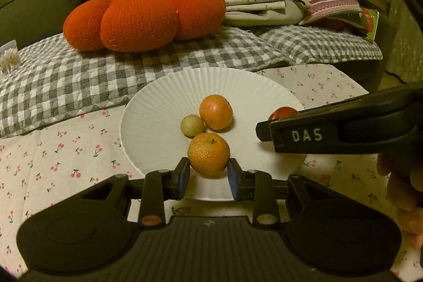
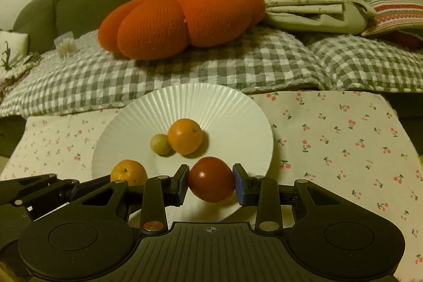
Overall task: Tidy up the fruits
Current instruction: 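Carry the orange and tomato to the white plate and release both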
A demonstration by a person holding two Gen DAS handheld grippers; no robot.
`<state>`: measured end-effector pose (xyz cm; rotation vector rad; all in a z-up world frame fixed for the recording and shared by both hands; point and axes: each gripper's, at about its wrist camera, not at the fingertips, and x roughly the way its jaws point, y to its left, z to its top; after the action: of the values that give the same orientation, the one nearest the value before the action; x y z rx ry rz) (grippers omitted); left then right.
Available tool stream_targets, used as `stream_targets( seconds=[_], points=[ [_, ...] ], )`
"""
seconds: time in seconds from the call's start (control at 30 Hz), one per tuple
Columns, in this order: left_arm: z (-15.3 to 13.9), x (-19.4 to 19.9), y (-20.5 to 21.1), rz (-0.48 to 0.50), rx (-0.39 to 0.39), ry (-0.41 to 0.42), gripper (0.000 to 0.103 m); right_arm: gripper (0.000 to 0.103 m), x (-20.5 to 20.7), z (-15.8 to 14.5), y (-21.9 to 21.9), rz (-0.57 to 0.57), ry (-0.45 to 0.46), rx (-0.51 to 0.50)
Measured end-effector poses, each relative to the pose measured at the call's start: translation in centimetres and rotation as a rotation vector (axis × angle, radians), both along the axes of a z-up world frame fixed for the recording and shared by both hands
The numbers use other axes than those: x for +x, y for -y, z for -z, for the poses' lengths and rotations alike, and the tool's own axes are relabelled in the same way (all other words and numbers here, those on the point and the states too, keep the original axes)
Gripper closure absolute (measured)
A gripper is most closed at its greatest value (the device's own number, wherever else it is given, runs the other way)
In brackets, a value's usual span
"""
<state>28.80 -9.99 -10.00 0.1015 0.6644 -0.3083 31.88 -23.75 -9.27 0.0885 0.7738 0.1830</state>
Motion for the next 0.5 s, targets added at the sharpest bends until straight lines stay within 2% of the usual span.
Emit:
stream_targets(
  seconds=[0.23, 0.3, 0.37, 0.4, 0.43, 0.5],
  points=[
    [0.16, 0.0, 0.45, 0.003, 0.019, 0.011, 0.07, 0.069, 0.36, 0.57, -0.15, -0.011, 0.0, -0.01],
    [0.05, -0.1, 0.46, 0.003, 0.018, 0.014, 0.063, 0.068, 0.37, 0.66, -0.18, -0.007, 0.003, -0.011],
    [-0.16, -0.25, 0.35, 0.002, 0.013, 0.02, 0.049, 0.067, 0.32, 0.63, -0.22, -0.009, 0.005, -0.015],
    [-0.32, -0.39, 0.29, 0.002, 0.01, 0.026, 0.047, 0.065, 0.26, 0.55, -0.21, -0.007, 0.006, -0.018],
    [-0.52, -0.56, 0.23, 0.004, 0.006, 0.033, 0.045, 0.052, 0.18, 0.4, -0.17, 0.0, 0.013, -0.018],
    [-0.83, -0.77, 0.13, 0.005, 0.002, 0.036, 0.043, 0.037, -0.16, -0.09, -0.03, 0.015, 0.041, -0.016]
  ],
)
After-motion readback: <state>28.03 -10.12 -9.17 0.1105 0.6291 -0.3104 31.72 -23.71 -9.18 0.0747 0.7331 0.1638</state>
